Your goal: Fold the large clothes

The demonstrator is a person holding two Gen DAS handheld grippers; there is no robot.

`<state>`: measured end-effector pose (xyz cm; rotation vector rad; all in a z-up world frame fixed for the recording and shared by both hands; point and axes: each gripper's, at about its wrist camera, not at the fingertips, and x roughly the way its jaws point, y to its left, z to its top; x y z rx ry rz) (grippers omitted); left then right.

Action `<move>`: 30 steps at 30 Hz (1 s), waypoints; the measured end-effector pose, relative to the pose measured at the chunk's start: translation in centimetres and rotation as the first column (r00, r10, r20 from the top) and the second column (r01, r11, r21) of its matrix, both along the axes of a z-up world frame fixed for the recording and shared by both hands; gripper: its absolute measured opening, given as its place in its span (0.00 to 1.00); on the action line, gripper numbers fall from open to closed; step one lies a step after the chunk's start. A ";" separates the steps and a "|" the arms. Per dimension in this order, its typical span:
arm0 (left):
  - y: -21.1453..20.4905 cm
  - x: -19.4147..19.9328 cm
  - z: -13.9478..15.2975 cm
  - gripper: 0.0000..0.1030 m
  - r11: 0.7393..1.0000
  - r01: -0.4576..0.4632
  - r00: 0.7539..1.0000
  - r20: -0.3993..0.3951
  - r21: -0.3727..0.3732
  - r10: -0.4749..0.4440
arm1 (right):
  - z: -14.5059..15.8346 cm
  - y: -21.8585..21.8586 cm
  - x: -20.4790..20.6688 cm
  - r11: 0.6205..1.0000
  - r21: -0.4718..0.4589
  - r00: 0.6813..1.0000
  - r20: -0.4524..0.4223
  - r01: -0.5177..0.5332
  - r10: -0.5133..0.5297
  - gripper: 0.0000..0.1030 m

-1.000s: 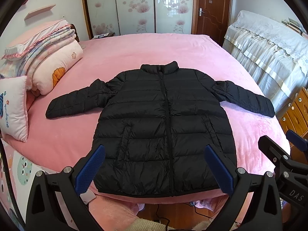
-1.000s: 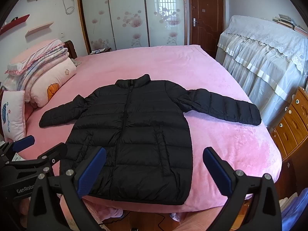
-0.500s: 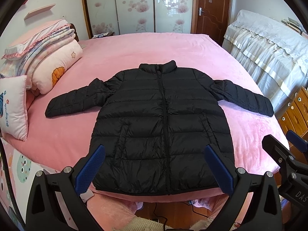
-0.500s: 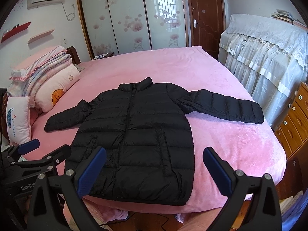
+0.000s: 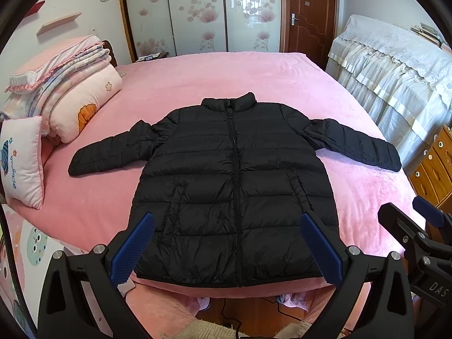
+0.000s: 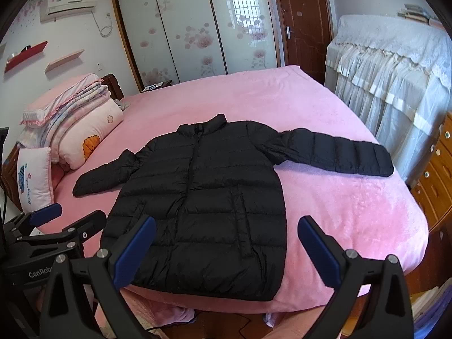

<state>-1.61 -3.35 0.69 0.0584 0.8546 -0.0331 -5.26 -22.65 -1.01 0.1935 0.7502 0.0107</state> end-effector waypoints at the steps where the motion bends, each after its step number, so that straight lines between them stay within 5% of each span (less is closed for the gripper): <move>1: -0.1 0.0 0.0 0.99 1.000 -0.002 1.000 0.000 -0.001 0.002 | -0.1 -0.3 -0.1 1.000 0.015 1.000 0.000 -0.005 0.005 0.98; 16: -1.2 -0.2 0.1 0.99 0.997 -0.020 1.000 0.009 -0.081 0.021 | -0.9 -3.3 -0.6 0.999 0.022 1.000 -0.012 0.025 -0.024 0.98; 23: -4.4 -0.1 0.6 0.99 1.000 0.021 0.998 0.053 0.010 -0.022 | -1.1 -5.5 -0.8 0.998 0.020 0.998 -0.005 0.063 -0.063 0.98; 30: -6.4 1.2 1.3 0.99 0.998 0.066 0.996 0.064 0.017 -0.067 | -0.2 -8.1 -0.9 0.995 0.001 0.994 0.040 0.103 -0.103 0.98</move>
